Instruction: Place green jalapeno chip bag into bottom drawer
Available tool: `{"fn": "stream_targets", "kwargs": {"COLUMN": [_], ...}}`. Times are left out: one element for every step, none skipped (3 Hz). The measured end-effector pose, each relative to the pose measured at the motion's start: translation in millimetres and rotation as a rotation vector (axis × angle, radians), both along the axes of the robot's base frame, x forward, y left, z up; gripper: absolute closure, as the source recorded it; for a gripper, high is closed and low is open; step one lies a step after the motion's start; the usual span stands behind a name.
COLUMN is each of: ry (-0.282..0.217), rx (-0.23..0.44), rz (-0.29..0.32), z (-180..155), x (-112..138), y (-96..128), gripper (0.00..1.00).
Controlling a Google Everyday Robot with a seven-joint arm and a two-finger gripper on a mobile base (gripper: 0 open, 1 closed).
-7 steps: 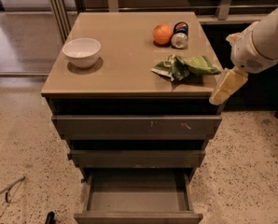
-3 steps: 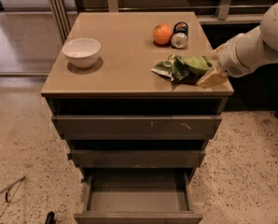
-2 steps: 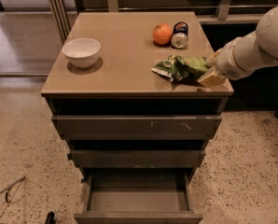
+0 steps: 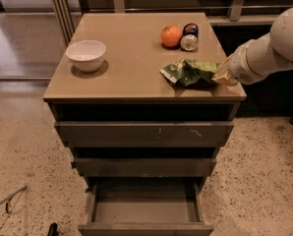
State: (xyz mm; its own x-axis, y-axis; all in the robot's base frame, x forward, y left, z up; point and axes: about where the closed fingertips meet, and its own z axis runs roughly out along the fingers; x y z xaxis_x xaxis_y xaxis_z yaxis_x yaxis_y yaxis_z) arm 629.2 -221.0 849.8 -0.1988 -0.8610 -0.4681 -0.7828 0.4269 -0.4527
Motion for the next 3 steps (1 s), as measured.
{"fn": "stream_targets", "kwargs": {"ry": [0.003,0.02,0.058], "rx": [0.01,0.028,0.048], "rz": [0.012,0.031,0.042], "z": [1,7,20], "x": [-3,-28,-75], "y": [3,8,14], "gripper": [1.0,1.0,1.0]}}
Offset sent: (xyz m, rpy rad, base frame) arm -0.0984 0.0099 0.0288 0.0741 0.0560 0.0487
